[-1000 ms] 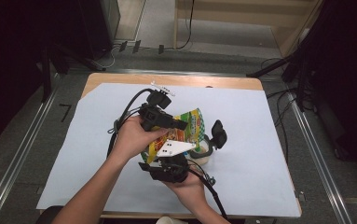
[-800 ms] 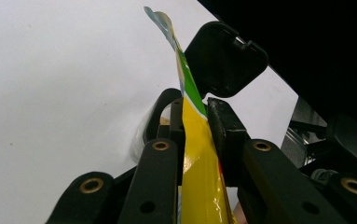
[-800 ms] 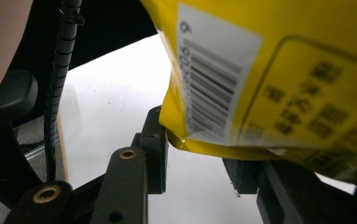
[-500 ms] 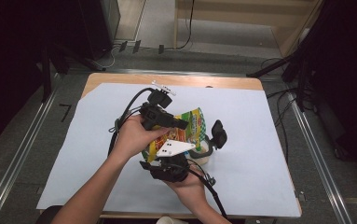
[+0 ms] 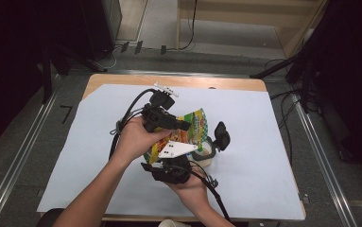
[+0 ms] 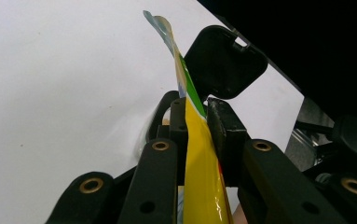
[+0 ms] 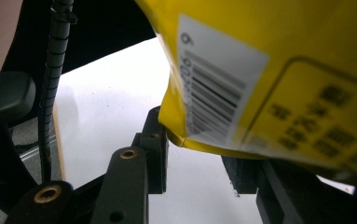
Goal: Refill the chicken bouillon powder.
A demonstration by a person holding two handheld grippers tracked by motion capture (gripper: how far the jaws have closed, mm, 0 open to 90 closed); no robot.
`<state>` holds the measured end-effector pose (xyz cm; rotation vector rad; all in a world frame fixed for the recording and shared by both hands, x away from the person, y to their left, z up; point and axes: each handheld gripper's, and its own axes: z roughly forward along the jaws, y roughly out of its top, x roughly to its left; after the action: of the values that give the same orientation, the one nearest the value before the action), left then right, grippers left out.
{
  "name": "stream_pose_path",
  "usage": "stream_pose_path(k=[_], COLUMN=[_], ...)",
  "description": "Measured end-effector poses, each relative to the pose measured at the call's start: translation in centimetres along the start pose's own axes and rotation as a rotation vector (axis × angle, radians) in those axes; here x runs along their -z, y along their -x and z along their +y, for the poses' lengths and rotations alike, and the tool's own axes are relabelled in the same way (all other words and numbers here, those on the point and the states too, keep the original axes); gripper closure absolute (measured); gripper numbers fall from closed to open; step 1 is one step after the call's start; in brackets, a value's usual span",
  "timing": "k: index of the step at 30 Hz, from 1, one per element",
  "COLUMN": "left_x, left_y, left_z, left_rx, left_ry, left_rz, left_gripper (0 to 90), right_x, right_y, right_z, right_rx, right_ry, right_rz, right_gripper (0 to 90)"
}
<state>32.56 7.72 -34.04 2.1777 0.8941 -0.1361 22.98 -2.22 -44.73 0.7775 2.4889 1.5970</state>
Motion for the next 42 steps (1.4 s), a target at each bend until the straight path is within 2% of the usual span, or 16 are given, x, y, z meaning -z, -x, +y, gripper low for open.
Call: stream_pose_path(k=[10,31,42], left_x=[0.2,1.2,0.9], left_y=[-0.2,-0.5,0.0], left_z=[-0.1,-0.6,-0.4], left_rx=[0.002,0.001,-0.018], left_ry=[0.013,0.041,0.030], left_rz=[-0.005,0.019,0.022], left_gripper=[81.1,80.6,80.2], right_x=[-0.1,-0.7,-0.6], right_y=[0.1,0.0,0.0], right_z=[0.1,0.7,0.5], right_rx=[0.016,0.049,0.034], right_ry=[-0.011,-0.016,-0.012], right_rz=[-0.003,0.007,0.011], right_gripper=[65.6,65.6,65.7])
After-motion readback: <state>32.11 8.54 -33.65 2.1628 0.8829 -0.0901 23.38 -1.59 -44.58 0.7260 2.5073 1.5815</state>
